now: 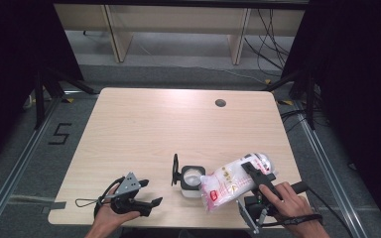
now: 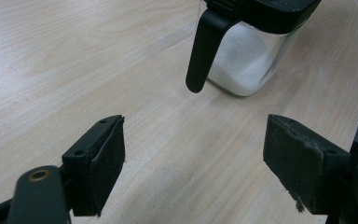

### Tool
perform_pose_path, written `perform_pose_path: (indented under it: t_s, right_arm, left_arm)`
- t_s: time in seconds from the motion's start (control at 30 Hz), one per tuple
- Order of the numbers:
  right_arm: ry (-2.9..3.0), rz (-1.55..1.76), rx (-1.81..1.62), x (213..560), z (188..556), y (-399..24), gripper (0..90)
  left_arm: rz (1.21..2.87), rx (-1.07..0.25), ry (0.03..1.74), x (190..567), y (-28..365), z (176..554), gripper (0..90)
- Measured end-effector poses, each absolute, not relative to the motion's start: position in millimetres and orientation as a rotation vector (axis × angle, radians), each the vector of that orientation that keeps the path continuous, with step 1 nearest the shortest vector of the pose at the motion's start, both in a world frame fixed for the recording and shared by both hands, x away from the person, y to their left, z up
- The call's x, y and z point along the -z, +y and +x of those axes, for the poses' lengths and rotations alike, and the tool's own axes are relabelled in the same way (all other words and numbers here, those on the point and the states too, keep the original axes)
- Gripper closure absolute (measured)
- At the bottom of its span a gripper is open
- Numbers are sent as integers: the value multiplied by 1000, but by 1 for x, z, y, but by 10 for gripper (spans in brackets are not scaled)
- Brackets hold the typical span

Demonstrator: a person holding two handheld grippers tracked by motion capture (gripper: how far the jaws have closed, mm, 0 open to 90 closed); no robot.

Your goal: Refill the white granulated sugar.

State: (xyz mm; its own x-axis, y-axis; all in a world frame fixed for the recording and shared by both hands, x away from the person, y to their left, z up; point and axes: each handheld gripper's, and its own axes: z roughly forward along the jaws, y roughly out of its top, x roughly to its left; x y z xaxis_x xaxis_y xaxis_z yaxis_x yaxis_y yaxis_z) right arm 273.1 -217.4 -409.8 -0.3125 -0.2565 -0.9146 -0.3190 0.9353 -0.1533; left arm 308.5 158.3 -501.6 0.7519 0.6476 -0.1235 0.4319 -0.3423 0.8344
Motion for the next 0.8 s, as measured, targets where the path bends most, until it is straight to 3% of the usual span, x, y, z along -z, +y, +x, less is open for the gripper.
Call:
perform_pose_path:
  t_s: [0.8]
  right_arm:
    - [1913,-420,-67,407,272,-218,473]
  left_arm:
    - [1984,-286,815,501,159,309,207]
